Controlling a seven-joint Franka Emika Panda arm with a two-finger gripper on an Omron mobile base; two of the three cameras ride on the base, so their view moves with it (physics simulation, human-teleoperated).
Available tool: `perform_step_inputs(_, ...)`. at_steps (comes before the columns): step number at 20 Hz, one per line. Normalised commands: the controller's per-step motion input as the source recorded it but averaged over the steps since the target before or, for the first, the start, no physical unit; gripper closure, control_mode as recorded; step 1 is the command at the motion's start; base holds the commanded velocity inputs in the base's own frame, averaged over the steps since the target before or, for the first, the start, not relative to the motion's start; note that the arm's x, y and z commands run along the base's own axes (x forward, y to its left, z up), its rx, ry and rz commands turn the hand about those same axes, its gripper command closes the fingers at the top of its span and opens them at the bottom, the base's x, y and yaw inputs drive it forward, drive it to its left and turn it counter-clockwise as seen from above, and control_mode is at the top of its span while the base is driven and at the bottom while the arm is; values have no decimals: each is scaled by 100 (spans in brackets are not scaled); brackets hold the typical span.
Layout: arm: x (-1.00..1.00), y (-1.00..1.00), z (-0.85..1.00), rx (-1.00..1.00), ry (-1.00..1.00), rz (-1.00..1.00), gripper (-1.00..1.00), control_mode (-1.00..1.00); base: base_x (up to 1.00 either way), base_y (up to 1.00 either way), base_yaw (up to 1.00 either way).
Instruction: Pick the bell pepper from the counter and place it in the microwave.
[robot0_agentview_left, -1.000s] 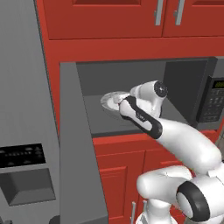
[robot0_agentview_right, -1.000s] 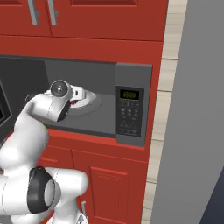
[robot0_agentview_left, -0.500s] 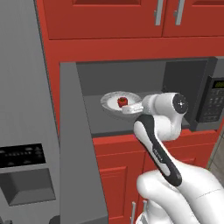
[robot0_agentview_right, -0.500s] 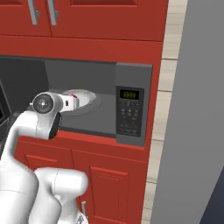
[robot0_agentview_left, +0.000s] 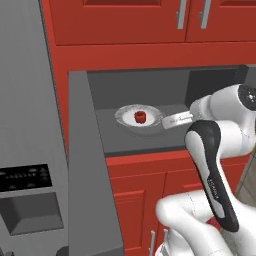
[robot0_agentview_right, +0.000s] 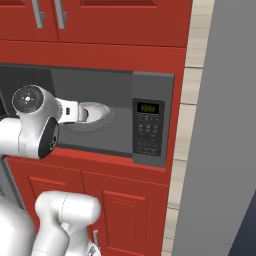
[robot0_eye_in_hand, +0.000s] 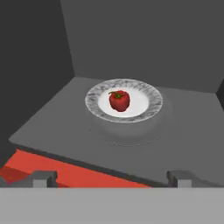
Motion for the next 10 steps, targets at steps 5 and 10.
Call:
perform_step_inputs(5,-100,-38,6,-7,10,-4,-100,-100,0,0,0)
perform_step_inputs(10,-100,-18,-4,-1,0,-4,-100,-100,0,0,0)
